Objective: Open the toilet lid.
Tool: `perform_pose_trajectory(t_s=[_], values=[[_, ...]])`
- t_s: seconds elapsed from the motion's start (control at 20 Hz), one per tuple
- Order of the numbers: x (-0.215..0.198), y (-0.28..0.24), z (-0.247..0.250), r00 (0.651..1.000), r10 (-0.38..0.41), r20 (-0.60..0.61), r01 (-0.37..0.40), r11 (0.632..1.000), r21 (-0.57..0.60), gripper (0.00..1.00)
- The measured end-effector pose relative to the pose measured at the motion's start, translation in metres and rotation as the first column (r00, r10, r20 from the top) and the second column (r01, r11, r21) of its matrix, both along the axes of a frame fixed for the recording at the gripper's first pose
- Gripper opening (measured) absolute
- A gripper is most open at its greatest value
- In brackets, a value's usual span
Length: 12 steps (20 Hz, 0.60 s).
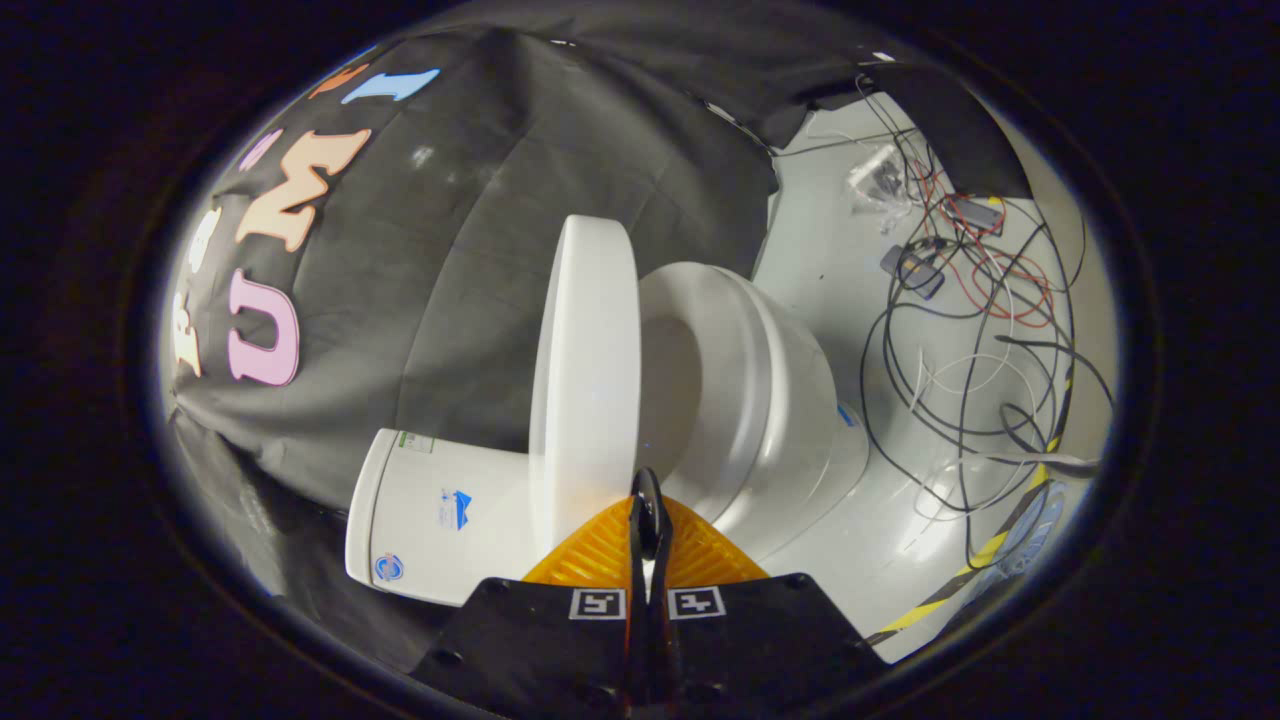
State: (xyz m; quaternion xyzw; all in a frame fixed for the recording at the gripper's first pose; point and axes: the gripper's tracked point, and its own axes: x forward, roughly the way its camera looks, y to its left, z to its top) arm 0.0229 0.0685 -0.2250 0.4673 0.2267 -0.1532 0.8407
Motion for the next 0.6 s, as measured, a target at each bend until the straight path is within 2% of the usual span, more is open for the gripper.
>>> perform_pose_trajectory(t_s=[0.4,0.6], values=[[0.011,0.029,0.058,0.999,0.01,0.033,-0.007,0.995,-0.102,0.01],[0.018,0.049,0.082,0.998,0.006,0.07,0.002,0.994,-0.113,0.01]])
